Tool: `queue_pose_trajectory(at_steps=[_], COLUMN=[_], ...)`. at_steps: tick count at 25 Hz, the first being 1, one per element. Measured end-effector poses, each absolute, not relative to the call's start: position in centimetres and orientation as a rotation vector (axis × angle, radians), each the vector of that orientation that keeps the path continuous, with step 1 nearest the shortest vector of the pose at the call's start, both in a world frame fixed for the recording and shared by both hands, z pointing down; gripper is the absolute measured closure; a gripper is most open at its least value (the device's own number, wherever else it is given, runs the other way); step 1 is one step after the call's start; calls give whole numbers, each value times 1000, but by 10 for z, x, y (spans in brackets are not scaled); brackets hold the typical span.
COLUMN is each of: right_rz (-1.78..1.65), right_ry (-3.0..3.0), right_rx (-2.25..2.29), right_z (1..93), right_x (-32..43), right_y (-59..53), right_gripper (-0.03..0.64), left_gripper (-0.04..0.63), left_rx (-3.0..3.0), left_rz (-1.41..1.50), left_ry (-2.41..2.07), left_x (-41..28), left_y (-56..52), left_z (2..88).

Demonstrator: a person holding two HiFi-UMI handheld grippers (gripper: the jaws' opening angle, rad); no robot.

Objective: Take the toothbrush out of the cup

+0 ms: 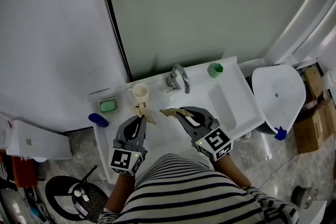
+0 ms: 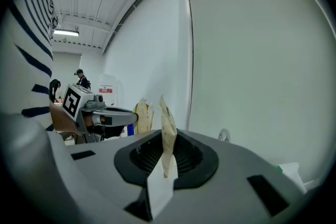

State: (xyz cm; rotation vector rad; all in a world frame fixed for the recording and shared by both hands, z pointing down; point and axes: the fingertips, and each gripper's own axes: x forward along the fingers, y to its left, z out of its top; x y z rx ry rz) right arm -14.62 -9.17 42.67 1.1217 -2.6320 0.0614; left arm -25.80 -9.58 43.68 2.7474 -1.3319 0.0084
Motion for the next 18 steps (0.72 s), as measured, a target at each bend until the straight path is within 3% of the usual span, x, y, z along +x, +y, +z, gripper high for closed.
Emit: queue_pose_trajectory(at_steps=[18], right_rz=[78], right_ry=[-2623], right_rx=[1120], right_z=[432], right_x=[-144], right_y=[-94], right_gripper=[566], left_gripper=[582], left_rx=[2746], left_rz=[-16], left_ry=[-1336], left_x=[-261], left_y=[-96], left_z=[440])
